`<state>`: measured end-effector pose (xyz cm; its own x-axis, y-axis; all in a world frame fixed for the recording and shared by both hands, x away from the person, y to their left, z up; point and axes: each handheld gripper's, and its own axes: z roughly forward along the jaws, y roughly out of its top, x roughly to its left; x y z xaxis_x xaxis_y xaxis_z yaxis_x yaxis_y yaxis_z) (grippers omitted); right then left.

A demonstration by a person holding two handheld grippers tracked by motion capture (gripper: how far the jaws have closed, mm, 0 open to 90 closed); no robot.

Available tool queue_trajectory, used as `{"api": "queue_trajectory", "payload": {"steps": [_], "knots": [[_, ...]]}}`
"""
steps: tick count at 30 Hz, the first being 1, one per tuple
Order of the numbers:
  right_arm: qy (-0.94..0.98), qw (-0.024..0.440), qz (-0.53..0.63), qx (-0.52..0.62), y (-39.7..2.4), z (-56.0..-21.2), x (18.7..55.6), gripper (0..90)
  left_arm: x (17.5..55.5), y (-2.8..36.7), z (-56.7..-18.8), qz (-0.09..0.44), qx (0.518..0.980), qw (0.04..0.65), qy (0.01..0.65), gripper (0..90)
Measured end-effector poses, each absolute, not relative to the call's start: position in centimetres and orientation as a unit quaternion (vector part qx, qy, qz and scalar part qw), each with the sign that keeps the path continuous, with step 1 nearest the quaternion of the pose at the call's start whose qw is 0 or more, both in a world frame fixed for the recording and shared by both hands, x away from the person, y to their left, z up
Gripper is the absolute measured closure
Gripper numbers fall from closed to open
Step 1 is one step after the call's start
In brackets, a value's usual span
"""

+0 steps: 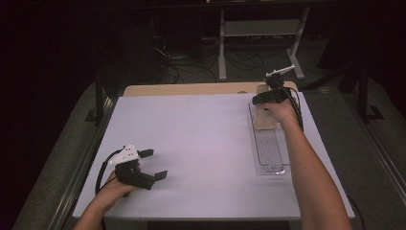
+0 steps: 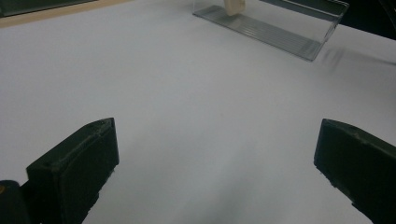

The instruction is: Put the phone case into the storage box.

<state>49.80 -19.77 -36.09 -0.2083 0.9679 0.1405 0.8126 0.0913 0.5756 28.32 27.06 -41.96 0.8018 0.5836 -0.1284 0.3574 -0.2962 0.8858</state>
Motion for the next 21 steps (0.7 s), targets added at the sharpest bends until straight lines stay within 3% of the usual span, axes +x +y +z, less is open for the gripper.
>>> {"api": "queue_trajectory", "payload": {"steps": [21], "knots": [[0.721,0.149,0.28,0.616,-19.7,-37.3,50.9,10.3,28.4,27.2,-42.0,0.109,0.799,0.512,0.296,0.0]]}}
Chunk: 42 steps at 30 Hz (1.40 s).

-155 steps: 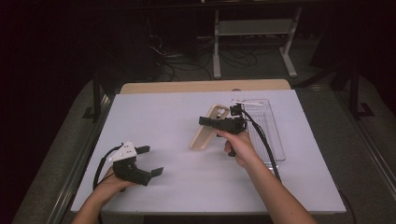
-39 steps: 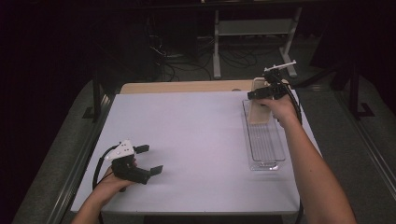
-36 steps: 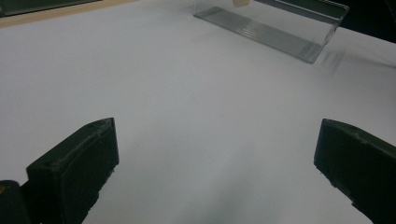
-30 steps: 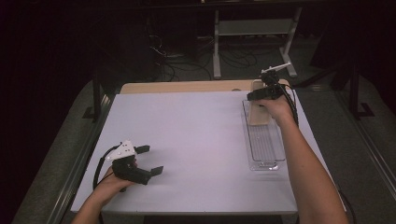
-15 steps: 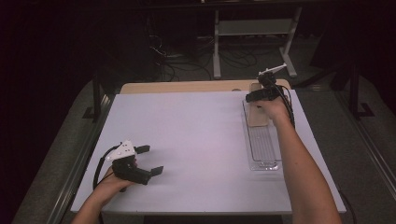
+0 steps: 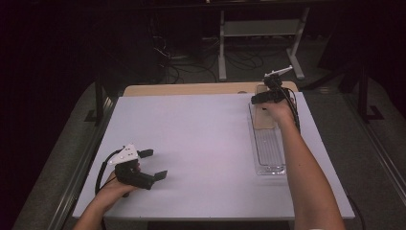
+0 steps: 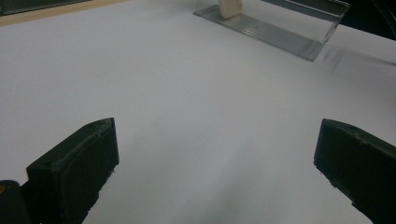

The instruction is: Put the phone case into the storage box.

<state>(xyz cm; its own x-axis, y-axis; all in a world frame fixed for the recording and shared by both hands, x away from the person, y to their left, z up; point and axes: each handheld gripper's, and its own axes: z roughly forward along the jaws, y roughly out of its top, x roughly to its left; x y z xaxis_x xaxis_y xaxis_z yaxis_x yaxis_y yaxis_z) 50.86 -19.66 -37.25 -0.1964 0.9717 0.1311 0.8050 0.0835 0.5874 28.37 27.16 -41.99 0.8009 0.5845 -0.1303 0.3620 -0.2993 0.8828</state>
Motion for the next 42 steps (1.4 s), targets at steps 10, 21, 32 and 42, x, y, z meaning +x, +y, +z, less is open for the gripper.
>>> {"api": "queue_trajectory", "payload": {"steps": [10,21,32,42], "knots": [[0.716,0.153,0.295,0.614,-19.7,-37.9,51.4,9.8,28.4,27.1,-42.1,0.106,0.799,0.512,0.297,0.0],[0.712,0.165,0.304,0.611,-19.8,-38.4,51.9,9.7,28.4,27.1,-42.2,0.106,0.801,0.51,0.294,0.0],[0.711,0.168,0.306,0.61,-19.6,-38.8,52.3,9.6,28.4,27.1,-42.3,0.104,0.804,0.507,0.294,0.0],[0.711,0.166,0.309,0.609,-19.3,-39.1,52.4,7.2,28.4,27.0,-42.3,0.102,0.802,0.508,0.298,0.0]]}}
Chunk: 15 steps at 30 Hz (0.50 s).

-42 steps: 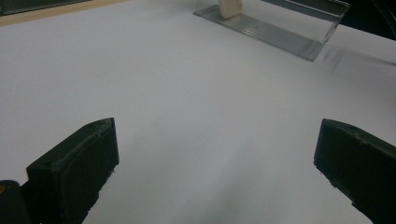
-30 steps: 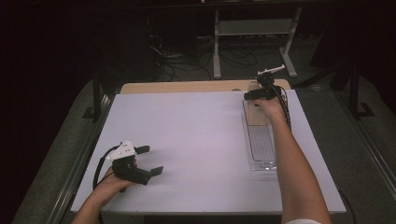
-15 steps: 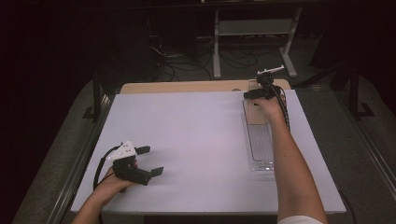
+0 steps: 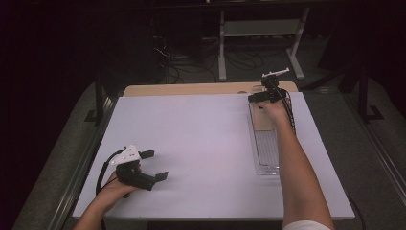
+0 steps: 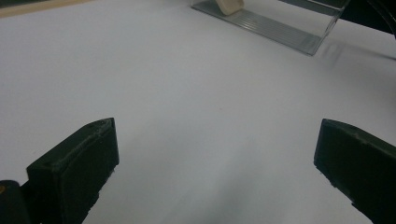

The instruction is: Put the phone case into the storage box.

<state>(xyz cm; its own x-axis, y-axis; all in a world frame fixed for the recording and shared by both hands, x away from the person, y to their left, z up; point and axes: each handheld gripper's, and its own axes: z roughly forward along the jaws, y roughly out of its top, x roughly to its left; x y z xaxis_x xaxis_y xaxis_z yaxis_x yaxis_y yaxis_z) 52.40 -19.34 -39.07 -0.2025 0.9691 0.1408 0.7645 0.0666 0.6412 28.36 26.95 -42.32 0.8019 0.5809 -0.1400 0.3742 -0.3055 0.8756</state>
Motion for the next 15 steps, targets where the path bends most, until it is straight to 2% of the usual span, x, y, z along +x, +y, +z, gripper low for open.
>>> {"api": "queue_trajectory", "payload": {"steps": [15], "knots": [[0.711,0.166,0.314,0.607,-19.39,-38.91,52.29,3.2,28.35,26.91,-42.34,0.102,0.801,0.509,0.299,0.0]]}}
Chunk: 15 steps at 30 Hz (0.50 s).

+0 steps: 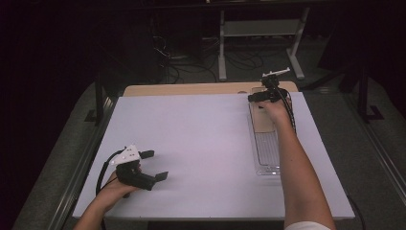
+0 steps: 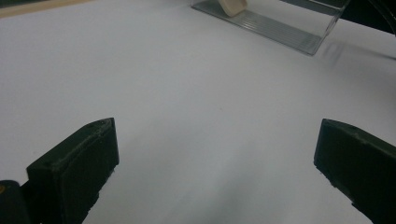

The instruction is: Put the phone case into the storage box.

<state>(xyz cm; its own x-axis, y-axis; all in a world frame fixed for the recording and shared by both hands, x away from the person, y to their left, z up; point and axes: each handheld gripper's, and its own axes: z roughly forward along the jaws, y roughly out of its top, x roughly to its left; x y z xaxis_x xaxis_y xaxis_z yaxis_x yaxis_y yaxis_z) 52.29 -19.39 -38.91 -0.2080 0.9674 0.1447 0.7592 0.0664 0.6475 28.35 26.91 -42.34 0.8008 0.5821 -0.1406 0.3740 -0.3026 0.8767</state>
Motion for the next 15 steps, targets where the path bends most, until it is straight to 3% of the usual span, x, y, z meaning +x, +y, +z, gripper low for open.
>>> {"api": "queue_trajectory", "payload": {"steps": [15], "knots": [[0.712,0.153,0.332,0.599,-19.5,-37.5,51.3,1.4,28.4,27.0,-42.3,0.105,0.804,0.505,0.295,0.0]]}}
